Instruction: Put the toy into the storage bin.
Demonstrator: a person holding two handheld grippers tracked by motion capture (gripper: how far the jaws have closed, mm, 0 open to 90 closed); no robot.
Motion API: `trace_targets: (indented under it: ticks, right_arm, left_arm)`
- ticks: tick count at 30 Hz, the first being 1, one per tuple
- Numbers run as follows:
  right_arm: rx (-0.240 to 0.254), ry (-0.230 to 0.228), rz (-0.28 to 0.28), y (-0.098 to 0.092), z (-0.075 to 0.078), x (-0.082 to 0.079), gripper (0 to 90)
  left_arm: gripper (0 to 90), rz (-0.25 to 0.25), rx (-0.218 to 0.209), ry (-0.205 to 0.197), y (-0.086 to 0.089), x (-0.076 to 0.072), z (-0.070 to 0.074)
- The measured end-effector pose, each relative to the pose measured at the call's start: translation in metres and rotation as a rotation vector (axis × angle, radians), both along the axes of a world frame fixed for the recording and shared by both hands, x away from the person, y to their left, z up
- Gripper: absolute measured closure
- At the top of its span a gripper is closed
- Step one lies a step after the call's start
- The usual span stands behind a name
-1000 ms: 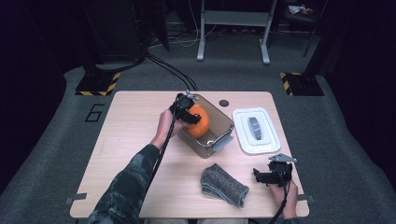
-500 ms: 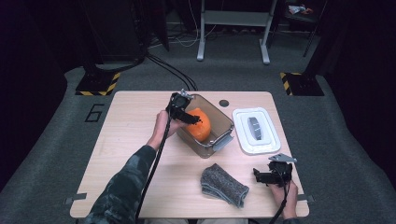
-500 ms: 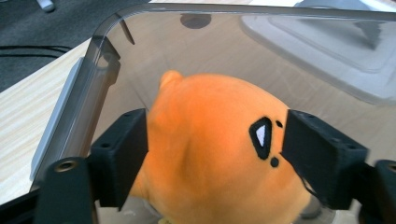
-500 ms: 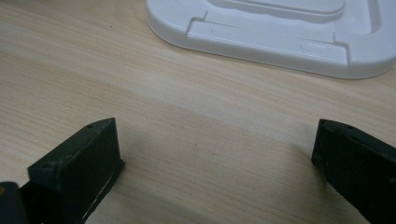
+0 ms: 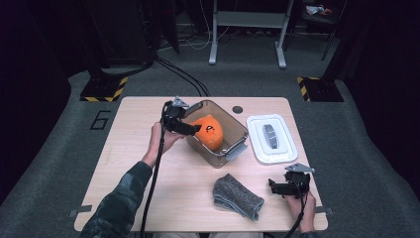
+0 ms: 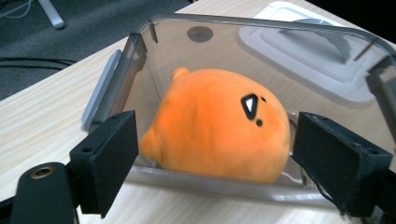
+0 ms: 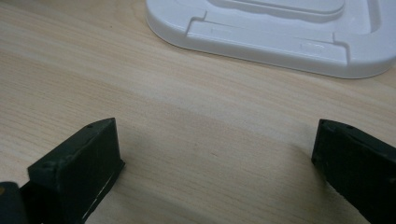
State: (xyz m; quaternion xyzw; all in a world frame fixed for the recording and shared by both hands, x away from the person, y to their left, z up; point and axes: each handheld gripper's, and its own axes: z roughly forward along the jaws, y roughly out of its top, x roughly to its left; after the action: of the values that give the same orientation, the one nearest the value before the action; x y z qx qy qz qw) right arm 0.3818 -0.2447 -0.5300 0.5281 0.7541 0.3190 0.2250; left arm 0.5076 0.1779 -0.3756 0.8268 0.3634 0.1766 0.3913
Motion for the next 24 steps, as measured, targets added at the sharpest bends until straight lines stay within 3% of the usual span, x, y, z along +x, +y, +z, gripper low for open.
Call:
trace_targets:
  ticks: [11, 18, 24]
  right_arm:
    - [0.0, 0.0, -0.001, 0.0, 0.0, 0.0, 0.3]
    - [0.0, -0.001, -0.001, 0.0, 0.0, 0.0, 0.3]
    - [-0.001, -0.001, 0.0, 0.0, 0.0, 0.0, 0.3]
  left_arm:
    - [10.0, 0.034, -0.03, -0.047, 0.036, -0.037, -0.004]
    - [8.1, 0.068, -0.024, -0.041, 0.058, -0.054, -0.024]
    - [7.9, 0.087, -0.036, 0.0, 0.077, -0.065, -0.048]
